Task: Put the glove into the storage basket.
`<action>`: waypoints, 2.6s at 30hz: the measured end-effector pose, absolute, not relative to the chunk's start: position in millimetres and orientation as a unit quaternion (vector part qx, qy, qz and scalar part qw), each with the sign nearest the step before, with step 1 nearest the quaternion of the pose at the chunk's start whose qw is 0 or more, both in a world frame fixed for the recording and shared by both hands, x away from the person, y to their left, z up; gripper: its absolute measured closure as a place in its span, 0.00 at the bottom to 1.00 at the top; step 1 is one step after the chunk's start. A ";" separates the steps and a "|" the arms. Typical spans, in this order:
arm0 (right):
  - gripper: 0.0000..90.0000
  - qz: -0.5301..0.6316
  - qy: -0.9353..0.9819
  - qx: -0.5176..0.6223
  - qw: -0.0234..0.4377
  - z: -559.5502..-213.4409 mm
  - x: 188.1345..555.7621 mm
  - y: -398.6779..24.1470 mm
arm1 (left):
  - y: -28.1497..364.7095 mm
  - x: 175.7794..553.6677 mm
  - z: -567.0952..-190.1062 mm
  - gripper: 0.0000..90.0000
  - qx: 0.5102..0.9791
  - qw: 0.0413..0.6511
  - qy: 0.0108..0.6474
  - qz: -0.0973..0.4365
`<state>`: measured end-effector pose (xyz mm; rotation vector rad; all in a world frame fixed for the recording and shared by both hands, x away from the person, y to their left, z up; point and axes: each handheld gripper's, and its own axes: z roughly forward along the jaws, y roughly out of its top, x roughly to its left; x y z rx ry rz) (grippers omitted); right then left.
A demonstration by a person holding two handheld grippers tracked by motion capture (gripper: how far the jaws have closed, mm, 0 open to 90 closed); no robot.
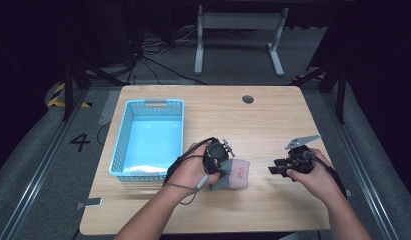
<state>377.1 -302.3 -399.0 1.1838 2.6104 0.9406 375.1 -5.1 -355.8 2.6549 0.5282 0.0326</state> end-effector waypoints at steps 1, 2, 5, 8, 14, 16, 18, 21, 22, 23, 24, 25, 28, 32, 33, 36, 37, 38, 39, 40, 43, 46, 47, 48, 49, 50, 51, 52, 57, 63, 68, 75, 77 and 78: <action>0.65 0.311 0.865 0.389 0.062 -399.2 378.9 -301.3 | -3.6 374.9 -352.9 0.84 0.957 0.217 0.189 0.016; 0.65 0.311 0.865 0.388 0.061 -399.6 380.6 -300.2 | -1.2 374.4 -349.0 0.84 0.957 0.217 0.191 0.018; 0.65 0.311 0.867 0.386 0.056 -401.0 385.9 -296.7 | 5.2 374.5 -340.7 0.84 0.955 0.223 0.194 0.023; 0.65 0.311 0.870 0.379 0.052 -401.2 391.2 -292.4 | 14.5 375.7 -331.4 0.84 0.953 0.224 0.200 0.034; 0.64 0.314 0.874 0.368 0.048 -400.6 399.7 -282.7 | 34.9 378.5 -319.8 0.84 0.948 0.228 0.217 0.040; 0.64 0.313 0.875 0.366 0.046 -401.6 401.4 -280.4 | 42.1 380.2 -318.0 0.84 0.946 0.232 0.224 0.040; 0.64 0.312 0.877 0.363 0.045 -402.3 402.4 -278.7 | 48.9 382.1 -316.5 0.84 0.944 0.232 0.230 0.045; 0.64 0.313 0.877 0.362 0.044 -402.0 402.5 -276.1 | 58.7 383.4 -314.0 0.84 0.941 0.235 0.238 0.047; 0.64 0.314 0.878 0.360 0.044 -401.9 402.7 -275.5 | 61.7 383.5 -312.8 0.84 0.939 0.238 0.242 0.048; 0.64 0.314 0.878 0.360 0.044 -401.7 402.7 -274.5 | 64.8 383.6 -311.5 0.84 0.939 0.239 0.243 0.049; 0.64 0.314 0.878 0.360 0.044 -401.7 402.7 -274.5 | 67.8 383.7 -310.2 0.84 0.938 0.241 0.245 0.049; 0.64 0.313 0.878 0.359 0.043 -401.9 402.8 -274.2 | 70.7 383.9 -308.9 0.84 0.937 0.244 0.247 0.049; 0.63 0.312 0.879 0.359 0.044 -402.7 402.9 -273.9 | 81.0 386.3 -304.3 0.84 0.935 0.244 0.251 0.055; 0.63 0.311 0.878 0.361 0.044 -403.2 401.7 -274.9 | 96.4 390.4 -299.3 0.84 0.931 0.246 0.264 0.062; 0.63 0.312 0.877 0.363 0.045 -403.3 401.3 -275.4 | 100.3 392.3 -299.2 0.84 0.930 0.247 0.266 0.058; 0.63 0.311 0.877 0.364 0.045 -403.6 400.9 -275.9 | 110.7 398.2 -299.8 0.84 0.927 0.248 0.275 0.057; 0.63 0.310 0.877 0.365 0.045 -404.0 400.6 -276.0 | 114.7 400.3 -299.5 0.84 0.927 0.246 0.278 0.059; 0.63 0.310 0.876 0.365 0.045 -404.6 400.1 -276.4 | 117.0 401.6 -299.1 0.84 0.927 0.246 0.278 0.061; 0.63 0.310 0.876 0.365 0.045 -404.6 400.1 -276.4 | 120.0 402.9 -298.5 0.84 0.926 0.246 0.279 0.061; 0.63 0.310 0.877 0.365 0.045 -404.6 399.8 -276.7 | 122.8 403.9 -298.1 0.84 0.925 0.249 0.282 0.060; 0.63 0.310 0.876 0.368 0.045 -404.2 399.1 -277.6 | 132.4 406.9 -295.1 0.84 0.924 0.247 0.285 0.063; 0.63 0.310 0.875 0.370 0.045 -405.2 399.3 -278.2 | 143.1 410.7 -293.8 0.84 0.918 0.245 0.304 0.072; 0.63 0.309 0.875 0.369 0.045 -406.0 399.7 -278.0 | 147.1 412.5 -293.6 0.84 0.917 0.243 0.308 0.074; 0.63 0.309 0.875 0.369 0.045 -406.0 399.7 -278.0 | 151.1 414.2 -293.6 0.84 0.916 0.244 0.310 0.072; 0.62 0.308 0.876 0.369 0.045 -406.6 399.8 -277.6 | 155.2 416.0 -293.4 0.84 0.916 0.244 0.310 0.069; 0.62 0.308 0.876 0.369 0.044 -407.4 400.2 -277.0 | 162.5 419.1 -294.3 0.84 0.915 0.243 0.314 0.069; 0.62 0.308 0.876 0.369 0.044 -407.4 400.2 -277.0 | 162.5 419.1 -294.3 0.84 0.915 0.243 0.314 0.069; 0.62 0.308 0.876 0.369 0.044 -407.7 400.3 -276.7 | 165.8 420.5 -295.1 0.84 0.914 0.242 0.318 0.070; 0.62 0.307 0.876 0.369 0.042 -408.8 401.2 -276.3 | 178.6 429.1 -301.8 0.83 0.914 0.234 0.324 0.067; 0.62 0.307 0.876 0.370 0.043 -409.3 401.0 -275.3 | 180.8 440.3 -315.2 0.83 0.922 0.206 0.322 0.069; 0.62 0.307 0.876 0.370 0.043 -409.2 399.8 -274.1 | 179.1 447.4 -326.0 0.83 0.924 0.201 0.320 0.062; 0.61 0.312 0.875 0.368 0.045 -408.2 398.5 -274.9 | 188.0 459.7 -339.2 0.83 0.926 0.188 0.322 0.057; 0.61 0.311 0.875 0.369 0.045 -408.6 398.7 -275.6 | 189.7 463.1 -343.6 0.83 0.925 0.191 0.324 0.056; 0.61 0.311 0.875 0.369 0.045 -408.9 398.7 -275.7 | 190.2 464.9 -345.9 0.83 0.926 0.190 0.322 0.055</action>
